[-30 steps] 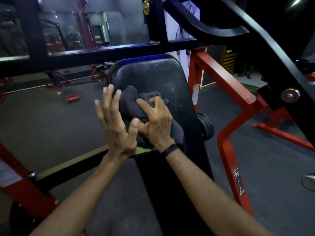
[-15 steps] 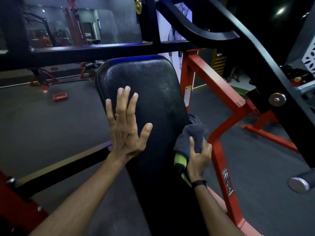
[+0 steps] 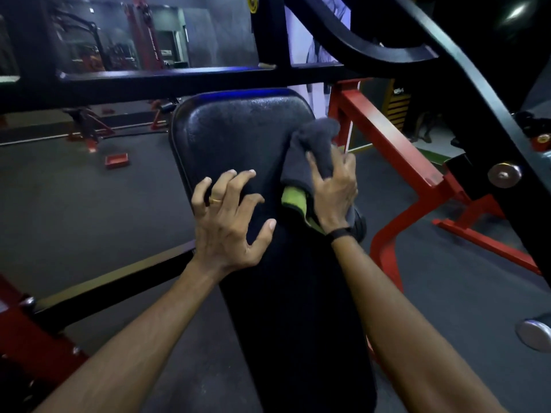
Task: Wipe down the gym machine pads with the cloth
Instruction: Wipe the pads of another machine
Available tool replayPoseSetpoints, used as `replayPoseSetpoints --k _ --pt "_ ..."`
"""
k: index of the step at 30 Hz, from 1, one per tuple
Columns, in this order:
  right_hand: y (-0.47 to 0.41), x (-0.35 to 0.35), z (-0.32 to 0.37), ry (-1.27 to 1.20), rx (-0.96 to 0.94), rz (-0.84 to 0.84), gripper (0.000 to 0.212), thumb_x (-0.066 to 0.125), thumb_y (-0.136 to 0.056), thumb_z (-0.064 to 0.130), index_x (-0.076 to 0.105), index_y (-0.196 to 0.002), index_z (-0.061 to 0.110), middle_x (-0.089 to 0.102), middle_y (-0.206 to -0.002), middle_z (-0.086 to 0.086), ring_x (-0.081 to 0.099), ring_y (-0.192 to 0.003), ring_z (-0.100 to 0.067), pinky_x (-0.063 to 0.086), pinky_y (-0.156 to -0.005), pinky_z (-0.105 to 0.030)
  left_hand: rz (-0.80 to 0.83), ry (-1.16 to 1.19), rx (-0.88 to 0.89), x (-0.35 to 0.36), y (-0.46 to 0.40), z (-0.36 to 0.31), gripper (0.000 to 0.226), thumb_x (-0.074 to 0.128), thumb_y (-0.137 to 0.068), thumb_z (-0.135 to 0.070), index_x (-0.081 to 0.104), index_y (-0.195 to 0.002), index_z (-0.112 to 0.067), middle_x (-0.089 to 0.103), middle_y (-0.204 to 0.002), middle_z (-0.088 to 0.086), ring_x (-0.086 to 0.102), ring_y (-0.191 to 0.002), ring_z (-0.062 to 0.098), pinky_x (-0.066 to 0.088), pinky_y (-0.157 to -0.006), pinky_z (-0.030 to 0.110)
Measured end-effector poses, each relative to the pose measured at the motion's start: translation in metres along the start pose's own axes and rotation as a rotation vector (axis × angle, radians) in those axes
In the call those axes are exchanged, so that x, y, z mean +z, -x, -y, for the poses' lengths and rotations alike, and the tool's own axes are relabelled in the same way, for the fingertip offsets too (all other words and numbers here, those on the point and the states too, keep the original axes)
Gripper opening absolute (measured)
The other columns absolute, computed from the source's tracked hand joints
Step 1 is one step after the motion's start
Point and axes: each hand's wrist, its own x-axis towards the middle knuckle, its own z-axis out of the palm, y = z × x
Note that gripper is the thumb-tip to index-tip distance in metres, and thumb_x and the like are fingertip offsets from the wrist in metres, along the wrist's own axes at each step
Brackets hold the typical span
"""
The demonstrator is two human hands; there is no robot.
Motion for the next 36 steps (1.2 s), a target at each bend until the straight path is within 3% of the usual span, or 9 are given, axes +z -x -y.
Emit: replayPoseSetpoints --k 7,12,15,17,19,21,26,32,36 --pt "0.151 -0.085 -0.039 0.148 0.152 0.255 0.056 0.05 -0.092 0.052 0.067 -0.12 0.007 0.059 -0.105 -0.018 0.062 -0.085 -0.039 0.044 -0.059 -0.038 0.079 0.009 0.069 -0.004 0.001 0.0 0.038 0.054 -0.087 -0.05 0.067 -0.089 -0.014 0.062 -0.128 0.008 0.051 -0.123 0.03 0.021 -0.106 0.047" --pt "0.205 -0.169 -0.027 0.402 0.15 0.614 0.037 0.056 -0.095 0.051 0.059 -0.124 0.028 0.056 -0.117 -0.005 0.061 -0.101 -0.031 0.046 -0.077 -0.041 0.333 0.125 0.109 -0.026 0.014 -0.028 0.04 0.052 -0.088 -0.049 0.065 -0.098 -0.013 0.057 -0.133 0.009 0.05 -0.125 0.03 0.023 -0.105 0.048" --pt "0.214 -0.219 -0.012 0.35 0.225 0.407 0.034 0.061 -0.092 0.047 0.061 -0.118 0.025 0.058 -0.107 -0.003 0.062 -0.092 -0.028 0.048 -0.074 -0.041 0.472 0.413 -0.009 -0.059 0.029 -0.077 0.043 0.049 -0.085 -0.057 0.066 -0.088 -0.018 0.067 -0.102 -0.001 0.061 -0.101 0.024 0.035 -0.092 0.041" --pt "0.211 -0.238 0.001 0.346 0.338 0.278 0.032 0.064 -0.093 0.045 0.061 -0.115 0.023 0.058 -0.104 -0.003 0.061 -0.092 -0.03 0.047 -0.075 -0.042 0.761 0.683 -0.3 -0.082 0.035 -0.107 0.057 0.048 -0.075 -0.073 0.068 -0.093 -0.024 0.068 -0.088 -0.01 0.062 -0.089 0.015 0.044 -0.088 0.037" --pt "0.205 -0.25 0.013 0.299 0.427 0.222 0.033 0.063 -0.092 0.049 0.059 -0.114 0.024 0.059 -0.103 -0.003 0.06 -0.095 -0.03 0.048 -0.079 -0.042 1.041 0.959 -0.553 -0.094 0.041 -0.13 0.075 0.058 -0.058 -0.085 0.068 -0.105 -0.026 0.07 -0.092 -0.009 0.066 -0.088 0.011 0.053 -0.09 0.036" --pt "0.201 -0.265 0.027 0.221 0.48 0.184 0.034 0.06 -0.089 0.057 0.057 -0.104 0.027 0.062 -0.098 0.0 0.06 -0.093 -0.027 0.048 -0.08 -0.042 1.16 1.001 -0.466 -0.108 0.047 -0.149 0.084 0.071 -0.055 -0.08 0.065 -0.119 -0.026 0.07 -0.111 -0.006 0.066 -0.103 0.013 0.053 -0.096 0.037" --pt "0.205 -0.302 0.063 0.098 0.519 0.163 0.031 0.062 -0.089 0.053 0.05 -0.086 0.025 0.063 -0.078 0.005 0.059 -0.074 -0.009 0.044 -0.068 -0.035 1.16 0.835 -0.349 -0.137 0.054 -0.177 0.094 0.082 -0.067 -0.058 0.041 -0.144 -0.021 0.051 -0.142 0.001 0.048 -0.132 0.024 0.044 -0.104 0.039" --pt "0.198 -0.352 0.083 0.053 0.528 0.308 0.029 0.073 -0.09 0.034 0.049 -0.077 0.023 0.055 -0.068 0.009 0.054 -0.062 0.004 0.038 -0.057 -0.016 1.075 0.723 -0.229 -0.172 0.044 -0.189 0.039 0.077 -0.075 -0.047 0.062 -0.1 -0.022 0.065 -0.113 0.006 0.06 -0.112 0.03 0.046 -0.079 0.035" --pt "0.195 -0.387 0.074 0.169 0.578 0.405 0.06 0.066 -0.069 0.078 0.051 -0.093 0.025 0.064 -0.084 0.006 0.062 -0.08 -0.015 0.05 -0.071 -0.034 0.972 0.728 -0.132 -0.193 0.027 -0.195 0.019 0.069 -0.079 -0.031 0.063 -0.094 -0.021 0.067 -0.111 0.005 0.061 -0.111 0.034 0.039 -0.072 0.033"
